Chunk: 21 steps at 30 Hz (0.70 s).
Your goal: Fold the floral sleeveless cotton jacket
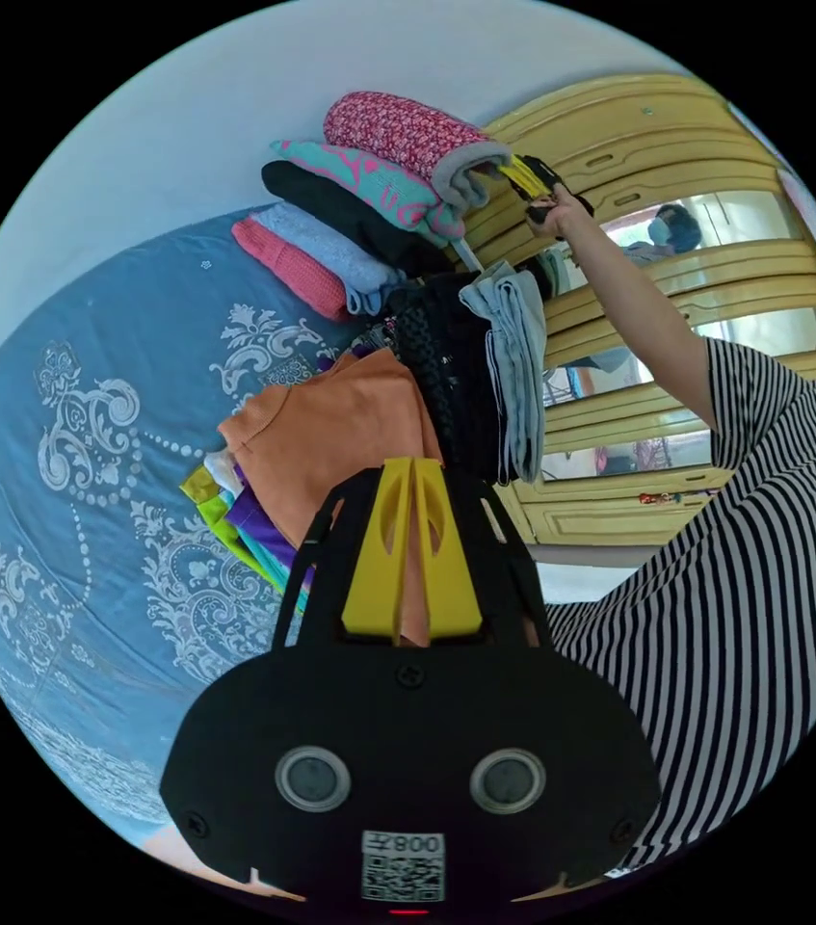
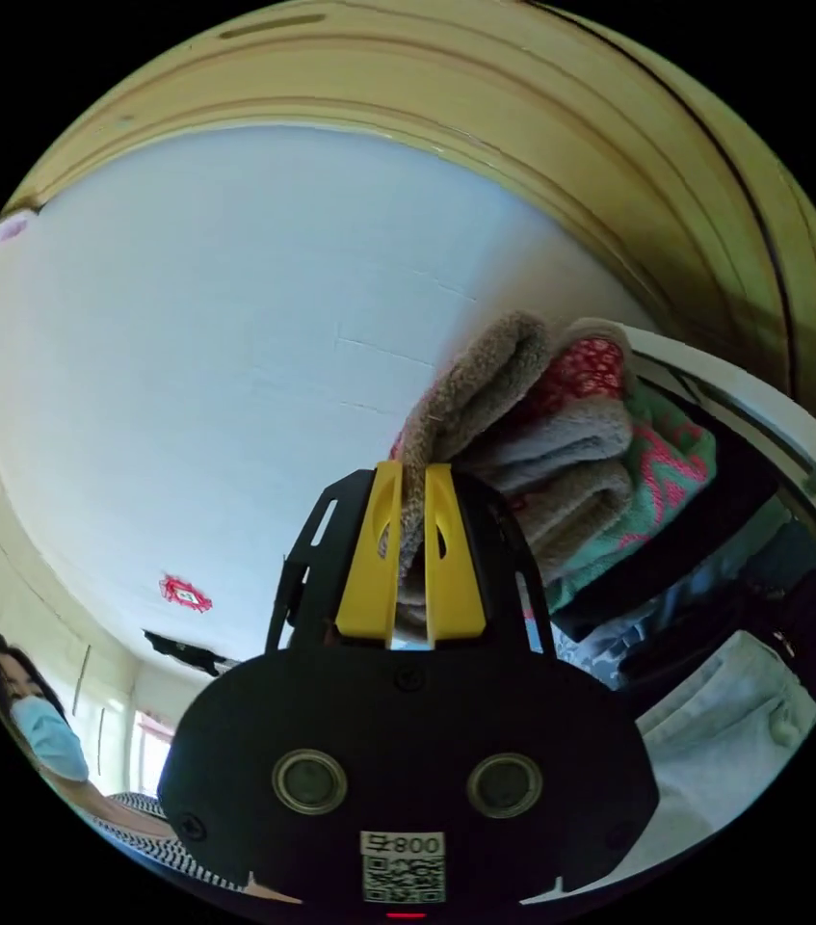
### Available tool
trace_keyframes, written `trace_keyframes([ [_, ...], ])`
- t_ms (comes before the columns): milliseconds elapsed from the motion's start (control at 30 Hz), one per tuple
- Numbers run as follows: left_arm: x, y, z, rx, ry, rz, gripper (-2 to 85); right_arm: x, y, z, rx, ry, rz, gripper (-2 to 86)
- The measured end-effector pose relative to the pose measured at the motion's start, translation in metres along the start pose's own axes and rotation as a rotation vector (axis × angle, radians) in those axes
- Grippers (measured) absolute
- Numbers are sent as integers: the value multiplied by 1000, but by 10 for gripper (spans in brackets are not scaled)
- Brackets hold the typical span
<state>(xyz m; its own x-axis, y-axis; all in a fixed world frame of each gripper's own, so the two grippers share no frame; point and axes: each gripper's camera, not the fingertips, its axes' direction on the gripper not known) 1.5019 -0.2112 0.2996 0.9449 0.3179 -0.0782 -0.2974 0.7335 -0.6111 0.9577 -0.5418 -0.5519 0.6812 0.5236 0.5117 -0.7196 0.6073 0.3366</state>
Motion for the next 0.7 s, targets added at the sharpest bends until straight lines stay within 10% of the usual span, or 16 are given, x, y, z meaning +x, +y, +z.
trace_keyframes([
  [700,-323,270,-211,497,89,-240,2,-351,442,324,-586,-124,-897,32],
])
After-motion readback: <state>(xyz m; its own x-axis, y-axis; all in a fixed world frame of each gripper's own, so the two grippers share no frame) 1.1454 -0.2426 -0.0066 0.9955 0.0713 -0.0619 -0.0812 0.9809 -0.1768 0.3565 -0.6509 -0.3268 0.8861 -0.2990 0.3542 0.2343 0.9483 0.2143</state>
